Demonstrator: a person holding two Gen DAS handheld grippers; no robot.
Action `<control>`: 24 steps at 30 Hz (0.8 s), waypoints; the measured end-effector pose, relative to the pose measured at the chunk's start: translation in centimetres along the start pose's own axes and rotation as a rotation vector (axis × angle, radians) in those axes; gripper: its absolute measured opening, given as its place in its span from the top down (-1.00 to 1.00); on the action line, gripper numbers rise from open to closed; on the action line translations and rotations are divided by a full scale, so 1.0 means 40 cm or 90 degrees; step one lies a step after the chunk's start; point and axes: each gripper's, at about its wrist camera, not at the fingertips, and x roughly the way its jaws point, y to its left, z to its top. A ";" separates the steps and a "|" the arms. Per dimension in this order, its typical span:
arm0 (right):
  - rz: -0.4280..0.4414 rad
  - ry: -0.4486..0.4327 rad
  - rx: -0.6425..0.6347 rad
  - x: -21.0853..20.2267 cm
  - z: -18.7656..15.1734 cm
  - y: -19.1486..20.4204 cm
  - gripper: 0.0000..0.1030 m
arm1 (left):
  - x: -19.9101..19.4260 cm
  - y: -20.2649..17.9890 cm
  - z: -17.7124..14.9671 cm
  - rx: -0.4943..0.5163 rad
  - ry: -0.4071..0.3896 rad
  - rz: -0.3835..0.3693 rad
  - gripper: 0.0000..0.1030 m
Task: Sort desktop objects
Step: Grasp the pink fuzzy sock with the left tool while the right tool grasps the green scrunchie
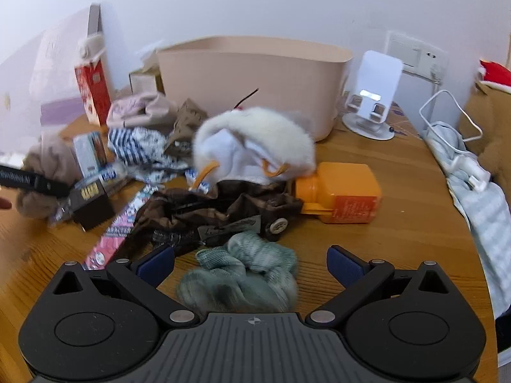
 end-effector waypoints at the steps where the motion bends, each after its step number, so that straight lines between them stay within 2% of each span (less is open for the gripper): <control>1: -0.007 0.010 -0.006 0.011 0.001 0.004 -1.00 | 0.002 0.000 0.002 0.000 -0.002 0.004 -1.00; 9: 0.010 0.046 0.009 0.050 -0.008 -0.013 -1.00 | 0.011 -0.004 0.002 0.021 -0.019 -0.003 -1.00; 12: 0.012 0.045 0.011 0.049 -0.009 -0.018 -0.96 | 0.007 -0.009 0.002 0.026 -0.027 0.000 -0.75; 13: 0.010 0.044 0.013 0.047 -0.009 -0.020 -0.92 | 0.004 -0.012 0.002 0.032 -0.028 0.002 -0.59; 14: 0.008 0.043 0.014 0.045 -0.008 -0.022 -0.83 | 0.002 -0.017 0.001 0.042 -0.031 0.006 -0.37; 16: 0.004 0.043 0.015 0.043 -0.004 -0.028 -0.70 | -0.004 -0.028 -0.002 0.061 -0.037 0.016 -0.07; 21: 0.000 0.036 0.026 0.033 -0.001 -0.041 -0.09 | -0.013 -0.039 -0.008 0.075 -0.035 0.009 0.07; 24: -0.004 0.034 0.035 0.029 -0.002 -0.049 0.08 | -0.021 -0.046 -0.013 0.085 -0.035 0.005 0.12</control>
